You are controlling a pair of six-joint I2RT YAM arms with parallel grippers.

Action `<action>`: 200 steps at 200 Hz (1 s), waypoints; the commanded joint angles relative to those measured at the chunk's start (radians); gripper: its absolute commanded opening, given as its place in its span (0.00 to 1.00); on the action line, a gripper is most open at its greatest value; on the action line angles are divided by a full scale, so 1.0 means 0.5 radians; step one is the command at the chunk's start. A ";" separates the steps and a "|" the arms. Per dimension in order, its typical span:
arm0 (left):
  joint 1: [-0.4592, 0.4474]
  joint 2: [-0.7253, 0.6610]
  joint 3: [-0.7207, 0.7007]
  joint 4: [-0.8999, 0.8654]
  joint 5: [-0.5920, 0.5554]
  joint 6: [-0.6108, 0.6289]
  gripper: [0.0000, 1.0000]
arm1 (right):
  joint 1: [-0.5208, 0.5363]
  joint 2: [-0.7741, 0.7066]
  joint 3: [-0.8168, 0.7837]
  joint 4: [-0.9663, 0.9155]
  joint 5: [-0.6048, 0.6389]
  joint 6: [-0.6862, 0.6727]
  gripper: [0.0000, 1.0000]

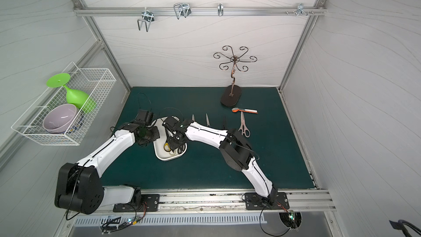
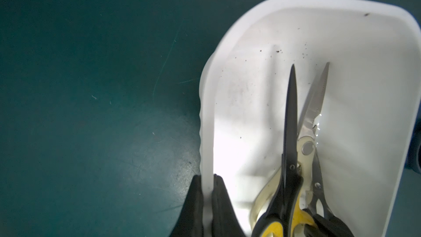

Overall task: Take the scissors out of the storage box
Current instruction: Pick up the scissors from the storage box.

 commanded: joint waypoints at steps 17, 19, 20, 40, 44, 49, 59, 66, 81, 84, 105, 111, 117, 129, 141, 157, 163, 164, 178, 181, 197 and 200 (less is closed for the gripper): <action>-0.010 -0.009 0.020 0.042 -0.053 0.001 0.00 | -0.011 -0.089 0.069 -0.072 0.047 -0.037 0.00; -0.010 -0.007 0.020 0.045 -0.052 0.001 0.00 | -0.012 -0.088 0.068 -0.074 0.056 -0.038 0.00; -0.010 -0.006 0.021 0.045 -0.052 0.001 0.00 | -0.011 -0.091 0.067 -0.075 0.058 -0.039 0.00; -0.010 -0.002 0.023 0.043 -0.052 0.001 0.00 | -0.023 -0.123 0.043 -0.082 0.085 -0.047 0.00; -0.010 0.000 0.023 0.046 -0.052 0.001 0.00 | -0.026 -0.129 0.038 -0.082 0.090 -0.052 0.00; -0.010 -0.002 0.023 0.045 -0.052 0.001 0.00 | -0.029 -0.136 0.031 -0.080 0.093 -0.051 0.00; -0.010 -0.002 0.023 0.042 -0.056 0.003 0.00 | -0.035 -0.146 0.025 -0.087 0.105 -0.063 0.00; -0.010 -0.002 0.021 0.041 -0.058 0.004 0.00 | -0.038 -0.151 0.023 -0.100 0.113 -0.068 0.00; -0.010 -0.002 0.022 0.040 -0.061 0.004 0.00 | -0.046 -0.159 0.007 -0.105 0.136 -0.076 0.00; -0.010 -0.002 0.023 0.040 -0.061 0.004 0.00 | -0.048 -0.163 0.004 -0.104 0.137 -0.077 0.00; -0.010 0.004 0.024 0.040 -0.065 0.006 0.00 | -0.054 -0.185 -0.028 -0.103 0.160 -0.075 0.00; -0.010 0.004 0.027 0.040 -0.064 0.007 0.00 | -0.057 -0.189 -0.034 -0.106 0.163 -0.074 0.00; -0.010 0.004 0.026 0.040 -0.067 0.007 0.00 | -0.060 -0.197 -0.042 -0.111 0.170 -0.075 0.00; -0.010 0.004 0.026 0.040 -0.065 0.008 0.00 | -0.069 -0.218 -0.066 -0.110 0.179 -0.076 0.00; -0.010 0.008 0.026 0.040 -0.065 0.009 0.00 | -0.080 -0.238 -0.089 -0.109 0.184 -0.077 0.00; -0.010 0.010 0.027 0.040 -0.068 0.010 0.00 | -0.091 -0.268 -0.112 -0.111 0.192 -0.077 0.00; -0.010 0.011 0.031 0.040 -0.066 0.010 0.00 | -0.094 -0.284 -0.120 -0.115 0.200 -0.077 0.00; -0.010 0.012 0.032 0.040 -0.066 0.010 0.00 | -0.097 -0.286 -0.120 -0.115 0.200 -0.076 0.00; -0.010 0.011 0.029 0.042 -0.067 0.013 0.00 | -0.102 -0.327 -0.155 -0.113 0.221 -0.091 0.00; -0.010 0.011 0.025 0.042 -0.066 0.013 0.00 | -0.103 -0.337 -0.164 -0.113 0.229 -0.093 0.00; -0.010 0.017 0.029 0.043 -0.067 0.016 0.00 | -0.114 -0.390 -0.205 -0.132 0.236 -0.113 0.00; -0.012 0.017 0.031 0.043 -0.067 0.016 0.00 | -0.115 -0.399 -0.210 -0.137 0.235 -0.114 0.00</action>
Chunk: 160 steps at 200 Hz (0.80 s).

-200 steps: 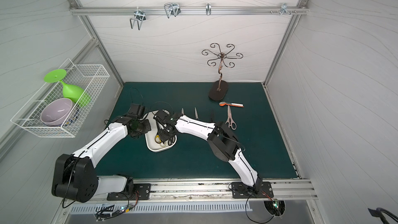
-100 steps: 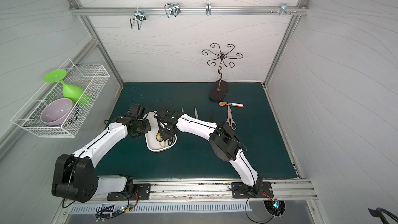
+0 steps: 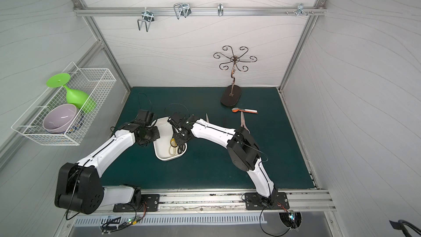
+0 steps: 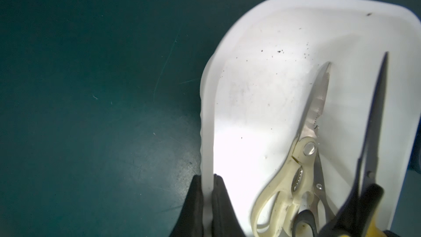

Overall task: Take the scissors out of the storage box
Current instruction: Pick up the scissors from the storage box, then place the scissors at the center of the board.

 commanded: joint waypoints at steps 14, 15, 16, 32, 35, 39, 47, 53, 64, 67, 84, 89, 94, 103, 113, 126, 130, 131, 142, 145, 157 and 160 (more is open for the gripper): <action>-0.010 0.020 0.029 0.047 -0.048 0.014 0.00 | -0.026 -0.226 -0.087 -0.061 0.048 -0.055 0.00; -0.010 0.021 0.031 0.049 -0.047 0.014 0.00 | -0.028 -0.231 -0.090 -0.061 0.050 -0.056 0.00; -0.010 0.022 0.031 0.048 -0.047 0.014 0.00 | -0.027 -0.236 -0.095 -0.063 0.053 -0.057 0.00; -0.010 0.021 0.032 0.045 -0.047 0.014 0.00 | -0.029 -0.326 -0.178 -0.065 0.069 -0.061 0.00; -0.010 0.021 0.032 0.044 -0.046 0.013 0.00 | -0.029 -0.346 -0.195 -0.065 0.075 -0.061 0.00; -0.009 0.021 0.034 0.044 -0.047 0.014 0.00 | -0.030 -0.371 -0.220 -0.062 0.078 -0.061 0.00; -0.010 0.022 0.032 0.042 -0.050 0.014 0.00 | -0.032 -0.418 -0.271 -0.059 0.082 -0.063 0.00; -0.011 0.021 0.029 0.044 -0.051 0.014 0.00 | -0.033 -0.450 -0.304 -0.062 0.088 -0.059 0.00; -0.010 0.021 0.032 0.041 -0.050 0.011 0.00 | -0.032 -0.506 -0.369 -0.065 0.090 -0.063 0.00; -0.010 0.021 0.032 0.041 -0.049 0.011 0.00 | -0.034 -0.521 -0.385 -0.069 0.096 -0.063 0.00; -0.010 0.021 0.031 0.041 -0.051 0.011 0.00 | -0.041 -0.606 -0.490 -0.093 0.143 -0.064 0.00; -0.010 0.021 0.032 0.041 -0.050 0.011 0.00 | -0.048 -0.632 -0.520 -0.099 0.157 -0.064 0.00; -0.010 0.021 0.032 0.041 -0.054 0.011 0.00 | -0.056 -0.660 -0.554 -0.107 0.167 -0.061 0.00; -0.010 0.021 0.033 0.041 -0.058 0.013 0.00 | -0.080 -0.713 -0.616 -0.130 0.167 -0.049 0.00; -0.010 0.021 0.032 0.041 -0.057 0.014 0.00 | -0.117 -0.776 -0.691 -0.149 0.139 -0.033 0.00; -0.008 0.022 0.035 0.043 -0.053 0.013 0.00 | -0.168 -0.871 -0.799 -0.162 0.096 -0.006 0.00; -0.011 0.025 0.035 0.044 -0.050 0.014 0.00 | -0.183 -0.904 -0.841 -0.164 0.091 0.005 0.00; -0.011 0.026 0.035 0.044 -0.050 0.014 0.00 | -0.186 -0.910 -0.846 -0.165 0.090 0.006 0.00; -0.010 0.032 0.039 0.040 -0.046 0.013 0.00 | -0.228 -0.995 -0.954 -0.172 0.090 0.027 0.00; -0.010 0.033 0.041 0.041 -0.044 0.014 0.00 | -0.238 -1.019 -0.985 -0.175 0.097 0.033 0.00; -0.010 0.033 0.043 0.041 -0.044 0.014 0.00 | -0.269 -1.101 -1.096 -0.188 0.137 0.054 0.00; -0.010 0.033 0.039 0.041 -0.042 0.014 0.00 | -0.275 -1.124 -1.123 -0.190 0.149 0.060 0.00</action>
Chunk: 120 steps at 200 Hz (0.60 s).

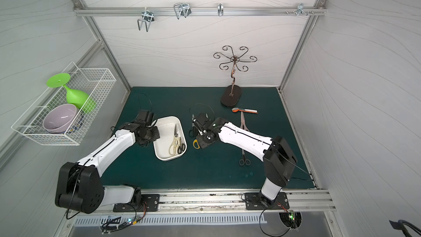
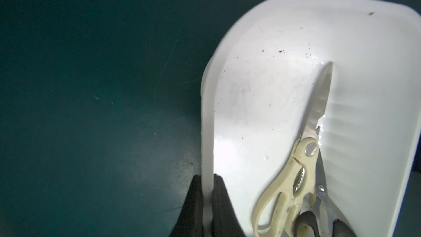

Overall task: Take the scissors out of the storage box
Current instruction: Place the scissors at the center of the board.

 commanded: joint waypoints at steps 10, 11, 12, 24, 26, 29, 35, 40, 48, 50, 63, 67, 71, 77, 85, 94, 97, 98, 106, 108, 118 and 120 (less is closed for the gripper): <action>-0.010 0.017 0.038 0.041 -0.036 0.013 0.00 | -0.073 -0.244 -0.247 -0.091 0.094 0.080 0.00; -0.010 0.017 0.038 0.040 -0.036 0.013 0.00 | -0.075 -0.251 -0.255 -0.093 0.098 0.082 0.00; -0.010 0.016 0.038 0.040 -0.036 0.013 0.00 | -0.077 -0.256 -0.265 -0.096 0.103 0.085 0.00; -0.010 0.014 0.039 0.041 -0.039 0.013 0.00 | -0.096 -0.320 -0.368 -0.106 0.148 0.116 0.00; -0.010 0.014 0.038 0.041 -0.042 0.013 0.00 | -0.100 -0.333 -0.386 -0.105 0.154 0.123 0.00; -0.010 0.013 0.038 0.041 -0.040 0.013 0.00 | -0.103 -0.347 -0.417 -0.105 0.161 0.132 0.00; -0.010 0.012 0.038 0.037 -0.039 0.013 0.00 | -0.110 -0.378 -0.470 -0.102 0.164 0.158 0.00; -0.011 0.009 0.036 0.035 -0.042 0.013 0.00 | -0.120 -0.406 -0.518 -0.097 0.164 0.180 0.00; -0.010 0.008 0.035 0.036 -0.044 0.013 0.00 | -0.130 -0.446 -0.581 -0.095 0.150 0.215 0.00; -0.010 0.009 0.035 0.037 -0.044 0.013 0.00 | -0.131 -0.454 -0.599 -0.096 0.150 0.225 0.00; -0.010 0.008 0.035 0.035 -0.046 0.013 0.00 | -0.130 -0.490 -0.681 -0.115 0.124 0.282 0.00; -0.010 0.008 0.035 0.037 -0.046 0.011 0.00 | -0.131 -0.498 -0.705 -0.123 0.110 0.298 0.00; -0.010 0.008 0.035 0.036 -0.046 0.013 0.00 | -0.133 -0.505 -0.724 -0.130 0.099 0.311 0.00; -0.010 0.009 0.035 0.037 -0.046 0.012 0.00 | -0.130 -0.514 -0.756 -0.136 0.086 0.325 0.00; -0.010 0.011 0.035 0.035 -0.046 0.010 0.00 | -0.130 -0.528 -0.793 -0.139 0.065 0.345 0.00; -0.010 0.014 0.038 0.037 -0.046 0.010 0.00 | -0.128 -0.551 -0.826 -0.140 0.051 0.361 0.00; -0.010 0.014 0.037 0.036 -0.046 0.010 0.00 | -0.130 -0.556 -0.837 -0.141 0.050 0.367 0.00; -0.010 0.014 0.037 0.035 -0.046 0.010 0.00 | -0.128 -0.559 -0.840 -0.141 0.050 0.370 0.00; -0.010 0.012 0.034 0.033 -0.046 0.010 0.00 | -0.125 -0.584 -0.871 -0.139 0.056 0.387 0.00; -0.010 0.011 0.034 0.033 -0.046 0.010 0.00 | -0.126 -0.589 -0.877 -0.139 0.054 0.389 0.00; -0.010 0.008 0.035 0.031 -0.050 0.010 0.00 | -0.118 -0.621 -0.913 -0.136 0.054 0.411 0.00; -0.010 0.007 0.035 0.029 -0.053 0.010 0.00 | -0.118 -0.629 -0.924 -0.134 0.055 0.414 0.00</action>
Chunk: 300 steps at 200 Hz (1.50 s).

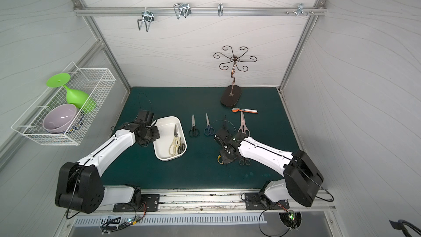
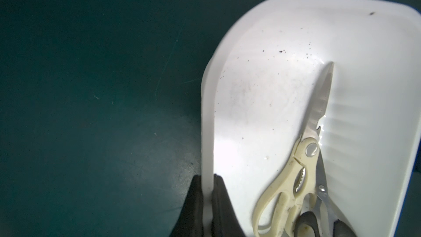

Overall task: Take the scissors out of the storage box
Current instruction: Place the scissors at the center of the board.

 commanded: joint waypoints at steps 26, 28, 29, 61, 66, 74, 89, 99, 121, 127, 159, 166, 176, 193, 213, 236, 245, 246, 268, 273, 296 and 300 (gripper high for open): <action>-0.010 -0.002 0.032 0.031 -0.056 0.010 0.00 | 0.024 -0.182 -0.192 0.027 -0.063 0.166 0.00; -0.010 0.000 0.031 0.030 -0.056 0.010 0.00 | 0.023 -0.184 -0.202 0.035 -0.063 0.170 0.00; -0.010 -0.001 0.032 0.029 -0.056 0.010 0.00 | 0.022 -0.184 -0.206 0.038 -0.065 0.171 0.00; -0.010 -0.002 0.032 0.028 -0.056 0.010 0.00 | 0.024 -0.147 -0.256 0.124 -0.051 0.186 0.00; -0.010 -0.002 0.032 0.027 -0.056 0.010 0.00 | 0.022 -0.131 -0.248 0.132 -0.053 0.175 0.00; -0.010 -0.004 0.032 0.029 -0.056 0.010 0.00 | 0.019 -0.105 -0.241 0.149 -0.051 0.158 0.00; -0.010 -0.005 0.032 0.027 -0.059 0.010 0.00 | 0.015 -0.054 -0.231 0.191 -0.054 0.133 0.00; -0.010 -0.008 0.032 0.028 -0.059 0.010 0.00 | 0.009 -0.026 -0.226 0.217 -0.054 0.118 0.00; -0.010 -0.017 0.026 0.022 -0.068 0.013 0.00 | 0.008 0.035 -0.221 0.247 -0.081 0.095 0.00; -0.010 -0.019 0.026 0.021 -0.071 0.013 0.00 | 0.008 0.049 -0.219 0.243 -0.087 0.092 0.00; -0.010 -0.014 0.030 0.022 -0.072 0.010 0.00 | 0.005 0.100 -0.240 0.285 -0.097 0.101 0.00; -0.010 -0.014 0.032 0.022 -0.069 0.010 0.00 | 0.001 0.120 -0.238 0.284 -0.098 0.106 0.00; -0.010 -0.014 0.030 0.022 -0.066 0.010 0.00 | -0.007 0.157 -0.243 0.281 -0.099 0.113 0.00; -0.010 -0.017 0.029 0.023 -0.066 0.010 0.00 | -0.013 0.215 -0.246 0.299 -0.115 0.113 0.00; -0.010 -0.014 0.030 0.024 -0.064 0.010 0.00 | -0.012 0.255 -0.236 0.294 -0.105 0.114 0.02; -0.010 -0.020 0.026 0.027 -0.063 0.010 0.00 | -0.013 0.280 -0.219 0.275 -0.099 0.111 0.11; -0.011 -0.017 0.028 0.031 -0.059 0.010 0.00 | -0.010 0.280 -0.214 0.269 -0.100 0.109 0.16; -0.011 -0.017 0.030 0.031 -0.059 0.010 0.00 | -0.010 0.280 -0.215 0.269 -0.100 0.108 0.16; -0.010 -0.014 0.031 0.033 -0.054 0.010 0.00 | -0.014 0.255 -0.199 0.253 -0.108 0.101 0.24; -0.010 -0.015 0.031 0.032 -0.053 0.010 0.00 | -0.013 0.243 -0.188 0.247 -0.112 0.098 0.25; -0.010 -0.018 0.030 0.031 -0.062 0.013 0.00 | -0.013 0.181 -0.109 0.178 -0.098 0.079 0.28; -0.010 -0.015 0.032 0.032 -0.063 0.013 0.00 | -0.013 0.170 -0.085 0.162 -0.090 0.074 0.28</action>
